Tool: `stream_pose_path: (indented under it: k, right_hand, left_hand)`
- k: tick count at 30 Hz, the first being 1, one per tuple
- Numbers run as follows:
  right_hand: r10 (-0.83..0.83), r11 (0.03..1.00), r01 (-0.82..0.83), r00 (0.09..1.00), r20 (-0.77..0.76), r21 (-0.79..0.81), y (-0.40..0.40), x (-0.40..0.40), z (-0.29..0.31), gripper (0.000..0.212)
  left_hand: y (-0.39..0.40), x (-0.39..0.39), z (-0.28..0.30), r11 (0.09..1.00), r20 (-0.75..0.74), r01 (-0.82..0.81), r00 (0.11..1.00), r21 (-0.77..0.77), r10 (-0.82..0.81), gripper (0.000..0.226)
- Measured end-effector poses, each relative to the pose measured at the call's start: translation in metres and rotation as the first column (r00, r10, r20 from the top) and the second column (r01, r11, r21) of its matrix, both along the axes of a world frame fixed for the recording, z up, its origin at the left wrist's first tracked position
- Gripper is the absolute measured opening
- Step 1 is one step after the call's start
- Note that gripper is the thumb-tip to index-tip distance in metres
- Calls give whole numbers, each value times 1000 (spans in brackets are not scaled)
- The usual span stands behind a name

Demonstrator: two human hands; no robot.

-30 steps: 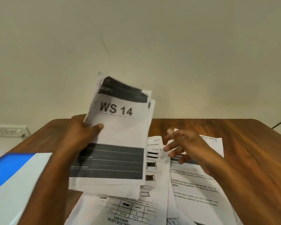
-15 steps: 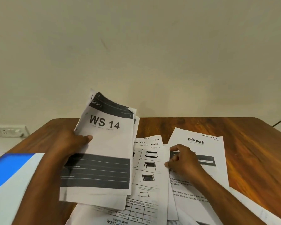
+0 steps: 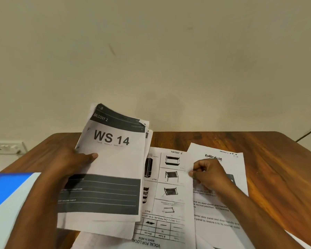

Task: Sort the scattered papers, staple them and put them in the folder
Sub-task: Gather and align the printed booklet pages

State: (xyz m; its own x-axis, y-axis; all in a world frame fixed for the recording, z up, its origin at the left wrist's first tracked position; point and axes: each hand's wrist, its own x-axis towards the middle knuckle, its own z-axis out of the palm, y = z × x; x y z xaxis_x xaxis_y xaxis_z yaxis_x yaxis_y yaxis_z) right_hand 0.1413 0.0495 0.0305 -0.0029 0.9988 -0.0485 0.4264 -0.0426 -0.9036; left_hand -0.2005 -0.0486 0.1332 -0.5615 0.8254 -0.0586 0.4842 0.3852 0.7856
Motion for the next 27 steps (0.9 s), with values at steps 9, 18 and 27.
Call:
stream_pose_path:
  k: [9,18,27]
  right_hand:
    - [-43,999,51,954,-295,19,-9,0,35,8]
    - [48,975,58,889,-455,216,-24,-11,63,9]
    - [125,950,50,844,-522,309,-42,-21,81,18]
  left_hand:
    - [7,-4,-12,975,474,123,858,188,-199,44]
    - [19,26,-27,943,481,250,813,220,-328,80]
    - [21,48,-21,913,522,213,765,349,-378,59]
